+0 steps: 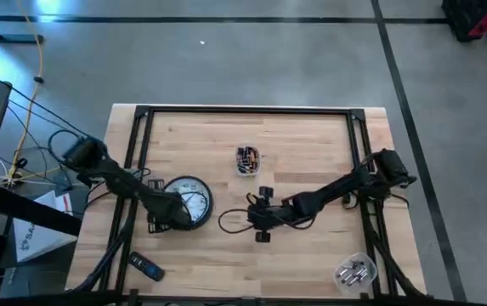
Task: Insert battery
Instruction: Insert the black battery into the black clock
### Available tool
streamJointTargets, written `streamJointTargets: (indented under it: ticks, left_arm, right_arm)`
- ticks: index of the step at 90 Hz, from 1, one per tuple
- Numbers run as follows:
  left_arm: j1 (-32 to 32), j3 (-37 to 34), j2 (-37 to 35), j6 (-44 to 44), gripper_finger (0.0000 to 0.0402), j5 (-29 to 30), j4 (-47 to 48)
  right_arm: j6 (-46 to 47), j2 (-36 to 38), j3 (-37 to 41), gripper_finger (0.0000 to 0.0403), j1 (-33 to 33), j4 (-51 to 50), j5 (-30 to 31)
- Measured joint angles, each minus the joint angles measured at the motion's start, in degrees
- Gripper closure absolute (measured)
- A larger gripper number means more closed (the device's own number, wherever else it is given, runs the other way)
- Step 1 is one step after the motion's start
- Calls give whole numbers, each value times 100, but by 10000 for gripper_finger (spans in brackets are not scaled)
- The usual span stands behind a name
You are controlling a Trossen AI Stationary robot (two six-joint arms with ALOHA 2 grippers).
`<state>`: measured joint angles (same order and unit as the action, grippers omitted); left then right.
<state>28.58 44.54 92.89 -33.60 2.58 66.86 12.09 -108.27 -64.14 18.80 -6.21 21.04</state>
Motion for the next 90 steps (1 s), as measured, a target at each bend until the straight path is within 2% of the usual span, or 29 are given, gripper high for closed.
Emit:
streamJointTargets:
  ticks: [13, 24, 33, 41, 51, 61, 82, 90]
  left_arm:
    - [11, 184, 265, 418, 197, 335, -589]
    - [97, 585, 339, 532, 197, 1092, -1012]
    - [159, 922, 212, 540, 197, 1739, -1204]
    - [187, 1061, -25, 538, 197, 1913, -1092]
    - [111, 1023, -414, 432, 197, 1942, -924]
    - [-68, 649, -562, 341, 197, 1972, -979]
    - [-516, -369, -497, 968, 197, 1996, -2938]
    - [-634, -542, -510, 1119, 197, 2181, -3525]
  right_arm:
    - [-459, 0, 0, 229, -166, -196, -16]
    - [-1446, 0, 0, 229, -284, -384, -260]
    - [-2164, 0, 0, 230, -380, -724, 2]
    - [-2365, 1, -1, 229, -476, -981, 226]
    - [-2315, 2, 2, 229, -552, -1248, 246]
    - [-2015, 2, 2, 229, -543, -1568, 242]
    - [-869, -191, 56, 229, -738, -1521, -212]
    - [-496, -343, 40, 229, -930, -1451, -794]
